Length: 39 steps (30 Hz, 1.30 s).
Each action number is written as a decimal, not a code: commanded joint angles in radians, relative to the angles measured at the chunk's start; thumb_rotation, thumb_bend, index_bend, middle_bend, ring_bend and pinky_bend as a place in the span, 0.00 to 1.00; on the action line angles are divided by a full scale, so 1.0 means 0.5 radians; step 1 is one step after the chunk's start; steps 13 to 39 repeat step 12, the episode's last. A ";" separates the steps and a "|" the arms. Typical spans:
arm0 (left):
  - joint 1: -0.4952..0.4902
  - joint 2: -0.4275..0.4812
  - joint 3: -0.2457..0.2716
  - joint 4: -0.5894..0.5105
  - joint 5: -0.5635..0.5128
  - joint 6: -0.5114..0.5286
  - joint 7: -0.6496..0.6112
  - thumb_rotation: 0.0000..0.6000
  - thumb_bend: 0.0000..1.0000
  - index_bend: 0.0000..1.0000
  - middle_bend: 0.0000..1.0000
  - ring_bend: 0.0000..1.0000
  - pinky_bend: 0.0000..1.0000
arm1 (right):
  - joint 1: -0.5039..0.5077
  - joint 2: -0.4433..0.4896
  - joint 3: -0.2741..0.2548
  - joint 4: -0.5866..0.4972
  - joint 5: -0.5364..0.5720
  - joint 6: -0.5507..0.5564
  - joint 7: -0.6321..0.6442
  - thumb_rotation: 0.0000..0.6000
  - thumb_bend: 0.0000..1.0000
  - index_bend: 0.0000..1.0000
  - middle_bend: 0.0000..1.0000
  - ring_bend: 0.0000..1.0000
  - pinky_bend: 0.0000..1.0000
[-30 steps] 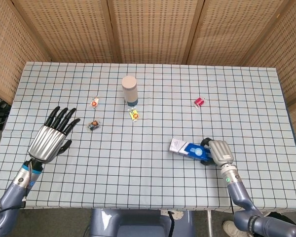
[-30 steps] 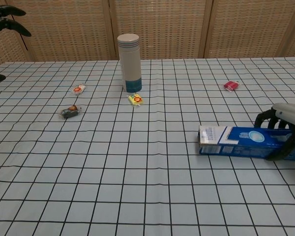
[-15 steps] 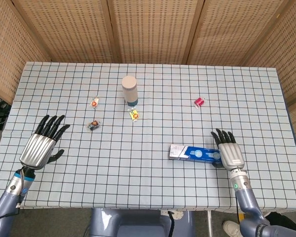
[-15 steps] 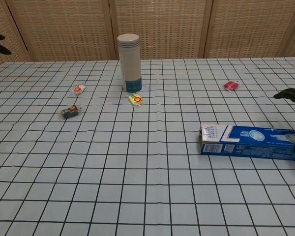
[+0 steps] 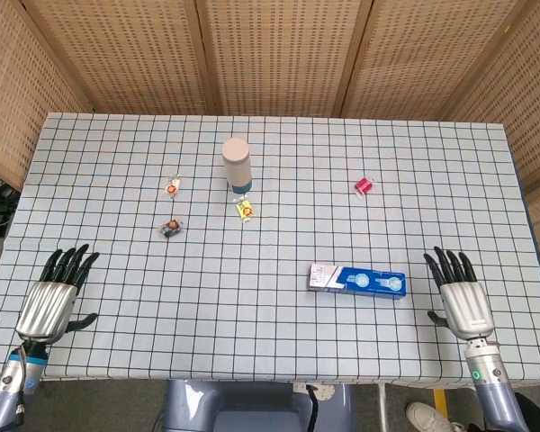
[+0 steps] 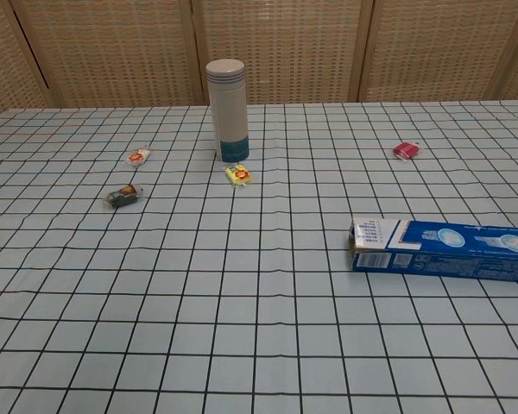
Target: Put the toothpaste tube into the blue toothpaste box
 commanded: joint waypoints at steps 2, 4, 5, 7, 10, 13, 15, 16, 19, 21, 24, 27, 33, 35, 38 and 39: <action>0.067 -0.032 0.038 0.097 0.038 0.023 -0.054 1.00 0.08 0.06 0.00 0.00 0.00 | -0.049 0.015 -0.012 0.035 -0.060 0.058 0.017 1.00 0.13 0.00 0.00 0.00 0.00; 0.091 -0.050 0.044 0.157 0.042 0.017 -0.072 1.00 0.08 0.06 0.00 0.00 0.00 | -0.062 0.017 0.004 0.053 -0.056 0.063 0.018 1.00 0.13 0.00 0.00 0.00 0.00; 0.097 -0.055 0.042 0.178 0.039 0.012 -0.082 1.00 0.08 0.06 0.00 0.00 0.00 | -0.067 0.018 0.020 0.060 -0.043 0.069 0.005 1.00 0.13 0.00 0.00 0.00 0.00; 0.108 -0.061 0.031 0.211 0.038 0.009 -0.107 1.00 0.08 0.06 0.00 0.00 0.00 | -0.079 0.019 0.055 0.064 -0.014 0.082 -0.011 1.00 0.13 0.00 0.00 0.00 0.00; 0.119 -0.063 0.004 0.240 0.037 0.010 -0.139 1.00 0.08 0.06 0.00 0.00 0.00 | -0.097 0.035 0.100 0.052 0.027 0.086 -0.003 1.00 0.13 0.00 0.00 0.00 0.00; 0.125 -0.062 -0.011 0.250 0.032 0.002 -0.157 1.00 0.08 0.06 0.00 0.00 0.00 | -0.111 0.043 0.128 0.048 0.062 0.085 -0.007 1.00 0.13 0.00 0.00 0.00 0.00; 0.125 -0.062 -0.011 0.250 0.032 0.002 -0.157 1.00 0.08 0.06 0.00 0.00 0.00 | -0.111 0.043 0.128 0.048 0.062 0.085 -0.007 1.00 0.13 0.00 0.00 0.00 0.00; 0.125 -0.062 -0.011 0.250 0.032 0.002 -0.157 1.00 0.08 0.06 0.00 0.00 0.00 | -0.111 0.043 0.128 0.048 0.062 0.085 -0.007 1.00 0.13 0.00 0.00 0.00 0.00; 0.125 -0.062 -0.011 0.250 0.032 0.002 -0.157 1.00 0.08 0.06 0.00 0.00 0.00 | -0.111 0.043 0.128 0.048 0.062 0.085 -0.007 1.00 0.13 0.00 0.00 0.00 0.00; 0.125 -0.062 -0.011 0.250 0.032 0.002 -0.157 1.00 0.08 0.06 0.00 0.00 0.00 | -0.111 0.043 0.128 0.048 0.062 0.085 -0.007 1.00 0.13 0.00 0.00 0.00 0.00; 0.125 -0.062 -0.011 0.250 0.032 0.002 -0.157 1.00 0.08 0.06 0.00 0.00 0.00 | -0.111 0.043 0.128 0.048 0.062 0.085 -0.007 1.00 0.13 0.00 0.00 0.00 0.00; 0.125 -0.062 -0.011 0.250 0.032 0.002 -0.157 1.00 0.08 0.06 0.00 0.00 0.00 | -0.111 0.043 0.128 0.048 0.062 0.085 -0.007 1.00 0.13 0.00 0.00 0.00 0.00; 0.125 -0.062 -0.011 0.250 0.032 0.002 -0.157 1.00 0.08 0.06 0.00 0.00 0.00 | -0.111 0.043 0.128 0.048 0.062 0.085 -0.007 1.00 0.13 0.00 0.00 0.00 0.00; 0.125 -0.062 -0.011 0.250 0.032 0.002 -0.157 1.00 0.08 0.06 0.00 0.00 0.00 | -0.111 0.043 0.128 0.048 0.062 0.085 -0.007 1.00 0.13 0.00 0.00 0.00 0.00; 0.125 -0.062 -0.011 0.250 0.032 0.002 -0.157 1.00 0.08 0.06 0.00 0.00 0.00 | -0.111 0.043 0.128 0.048 0.062 0.085 -0.007 1.00 0.13 0.00 0.00 0.00 0.00; 0.125 -0.062 -0.011 0.250 0.032 0.002 -0.157 1.00 0.08 0.06 0.00 0.00 0.00 | -0.111 0.043 0.128 0.048 0.062 0.085 -0.007 1.00 0.13 0.00 0.00 0.00 0.00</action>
